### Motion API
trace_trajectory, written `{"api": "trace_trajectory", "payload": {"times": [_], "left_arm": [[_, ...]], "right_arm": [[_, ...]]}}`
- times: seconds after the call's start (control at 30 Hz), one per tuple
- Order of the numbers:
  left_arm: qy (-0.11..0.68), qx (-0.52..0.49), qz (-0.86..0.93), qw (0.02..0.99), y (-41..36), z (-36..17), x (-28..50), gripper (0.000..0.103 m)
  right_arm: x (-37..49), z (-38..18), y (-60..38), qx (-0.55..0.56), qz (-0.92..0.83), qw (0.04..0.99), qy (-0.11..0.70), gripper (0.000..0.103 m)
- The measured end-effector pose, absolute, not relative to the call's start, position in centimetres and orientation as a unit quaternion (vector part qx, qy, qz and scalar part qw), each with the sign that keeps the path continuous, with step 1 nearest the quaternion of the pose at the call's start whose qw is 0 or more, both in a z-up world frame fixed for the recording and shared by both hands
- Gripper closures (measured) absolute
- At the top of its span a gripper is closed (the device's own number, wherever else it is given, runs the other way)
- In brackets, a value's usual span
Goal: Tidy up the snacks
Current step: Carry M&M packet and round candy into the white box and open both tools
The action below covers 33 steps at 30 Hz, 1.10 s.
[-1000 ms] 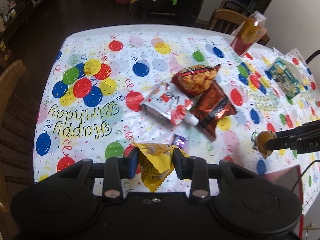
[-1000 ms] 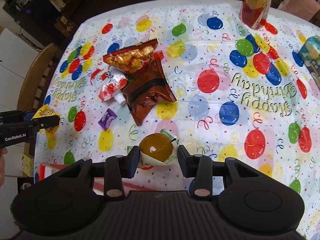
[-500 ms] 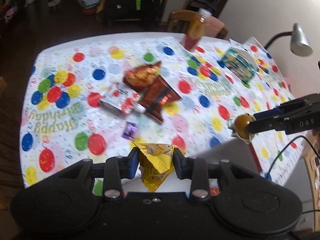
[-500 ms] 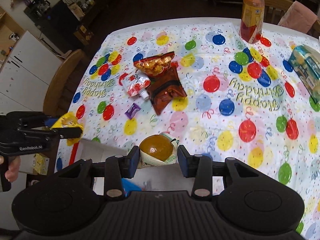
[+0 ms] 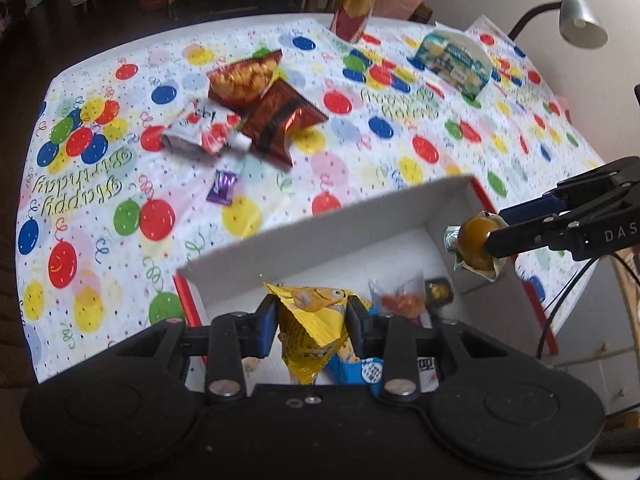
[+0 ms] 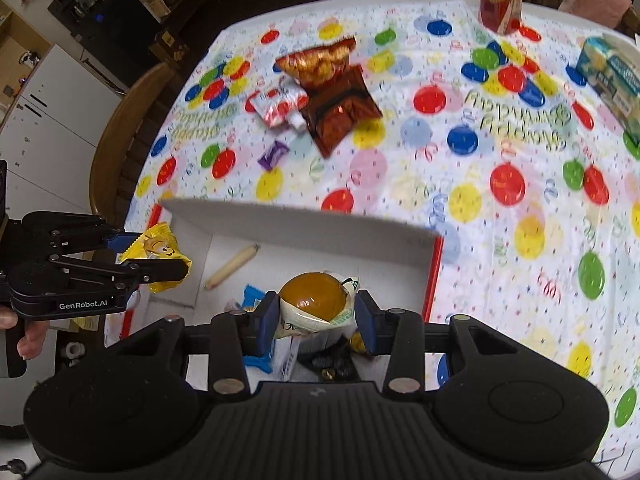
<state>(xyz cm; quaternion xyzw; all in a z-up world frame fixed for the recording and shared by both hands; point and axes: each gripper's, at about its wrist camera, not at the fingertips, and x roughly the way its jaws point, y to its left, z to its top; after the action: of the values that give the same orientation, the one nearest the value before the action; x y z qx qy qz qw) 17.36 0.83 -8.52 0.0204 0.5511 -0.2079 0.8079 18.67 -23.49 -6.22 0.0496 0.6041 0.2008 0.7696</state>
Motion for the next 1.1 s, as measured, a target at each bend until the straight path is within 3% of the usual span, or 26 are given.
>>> {"api": "trace_trajectory", "payload": {"times": [0.4,0.8,1.1], "left_arm": [[0.563,0.068,-0.194,0.801,-1.8,-12.7,16.8,0.07],[0.58,0.092,-0.183,0.788,-2.7,-15.5,16.8,0.07],[0.589,0.096,-0.189,0.779,-3.0,-16.3,16.6,0.069]], "right_arm": [[16.8,-10.7,-22.5,0.017,0.162,0.764,0.624,0.063],[16.4,-12.1,-22.0,0.011,0.155,0.761,0.63,0.063],[16.1,-12.3,-21.9,0.022,0.15,0.76,0.632,0.057]]}}
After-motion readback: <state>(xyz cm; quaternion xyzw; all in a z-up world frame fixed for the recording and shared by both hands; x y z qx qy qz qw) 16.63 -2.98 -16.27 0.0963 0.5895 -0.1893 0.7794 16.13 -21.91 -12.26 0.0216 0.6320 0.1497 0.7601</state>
